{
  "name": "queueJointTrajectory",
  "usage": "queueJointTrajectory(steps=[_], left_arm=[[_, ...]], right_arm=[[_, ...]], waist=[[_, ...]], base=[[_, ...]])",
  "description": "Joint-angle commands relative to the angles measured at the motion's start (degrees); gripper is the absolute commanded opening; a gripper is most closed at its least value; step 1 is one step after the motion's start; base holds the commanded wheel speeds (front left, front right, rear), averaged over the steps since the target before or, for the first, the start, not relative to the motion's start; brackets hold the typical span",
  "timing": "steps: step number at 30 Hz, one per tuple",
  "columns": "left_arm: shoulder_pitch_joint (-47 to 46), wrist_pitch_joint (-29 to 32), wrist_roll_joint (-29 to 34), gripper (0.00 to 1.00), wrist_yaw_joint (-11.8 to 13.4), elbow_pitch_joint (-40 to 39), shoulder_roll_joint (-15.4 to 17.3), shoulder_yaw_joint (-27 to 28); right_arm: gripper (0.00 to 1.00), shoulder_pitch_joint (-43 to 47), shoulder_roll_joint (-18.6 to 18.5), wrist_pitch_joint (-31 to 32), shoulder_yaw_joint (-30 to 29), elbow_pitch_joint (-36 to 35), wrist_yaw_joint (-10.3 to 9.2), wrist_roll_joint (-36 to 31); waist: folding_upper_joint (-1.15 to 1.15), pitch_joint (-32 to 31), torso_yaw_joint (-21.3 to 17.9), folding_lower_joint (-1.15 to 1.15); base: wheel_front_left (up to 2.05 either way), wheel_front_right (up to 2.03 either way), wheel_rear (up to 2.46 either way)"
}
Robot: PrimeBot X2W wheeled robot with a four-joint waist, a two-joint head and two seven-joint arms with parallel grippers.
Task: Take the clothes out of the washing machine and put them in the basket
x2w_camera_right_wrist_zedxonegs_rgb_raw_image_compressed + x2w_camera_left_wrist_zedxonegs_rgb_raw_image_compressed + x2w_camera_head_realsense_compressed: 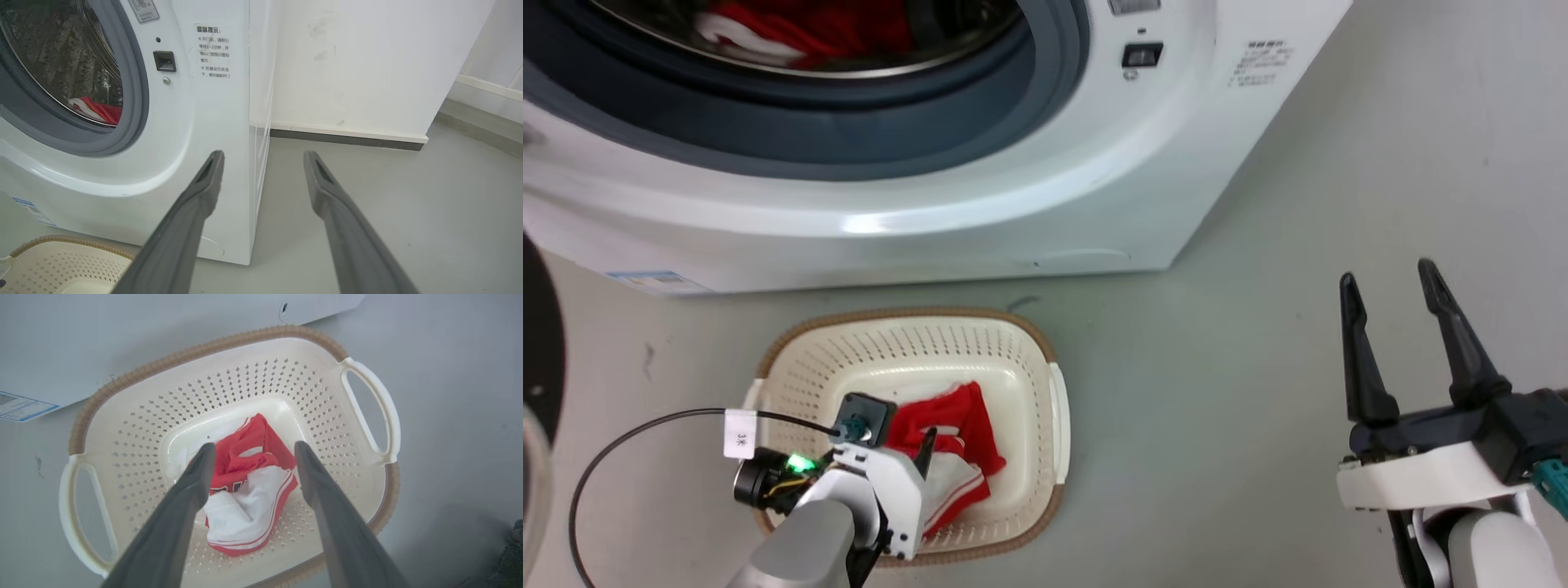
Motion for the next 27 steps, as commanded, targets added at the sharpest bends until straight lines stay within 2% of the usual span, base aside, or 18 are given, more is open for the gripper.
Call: queueJointTrajectory(steps=[1, 9, 15, 21, 27], left_arm=[[1.2, -0.3, -0.1, 1.00, 1.2, -3.1, 0.9, 1.3], [10.3, -0.3, 2.9, 1.00, 6.9, -21.8, 4.6, 10.7], [16.6, -0.3, 6.8, 1.00, 9.5, -33.3, 5.6, 18.2], [19.3, -0.3, 11.0, 1.00, 10.6, -42.7, 5.5, 24.8], [14.3, -0.3, 14.4, 1.00, 9.9, -43.2, 5.6, 27.1]], right_arm=[[1.00, 1.1, 0.0, -0.1, 0.0, 0.3, -0.04, -0.4], [1.00, 4.8, 0.0, -0.1, 0.6, 1.1, -0.04, -0.2], [1.00, 6.9, 0.0, -0.1, 0.8, 1.5, -0.04, 0.2], [1.00, 8.0, 0.0, -0.1, 1.0, 1.5, -0.04, 0.5], [1.00, 7.4, 0.0, -0.1, 1.7, 1.5, -0.04, 0.6]], waist=[[0.00, -4.1, 1.9, 0.01], [0.00, -10.3, 2.8, 0.01], [0.00, -13.7, 2.6, 0.01], [0.00, -15.6, 2.4, 0.01], [0.00, -15.4, 1.8, 0.01]], base=[[0.00, 0.00, 0.00], [0.00, 0.00, 0.00], [0.00, 0.00, 0.00], [0.00, 0.00, 0.00], [0.00, 0.00, 0.00]])
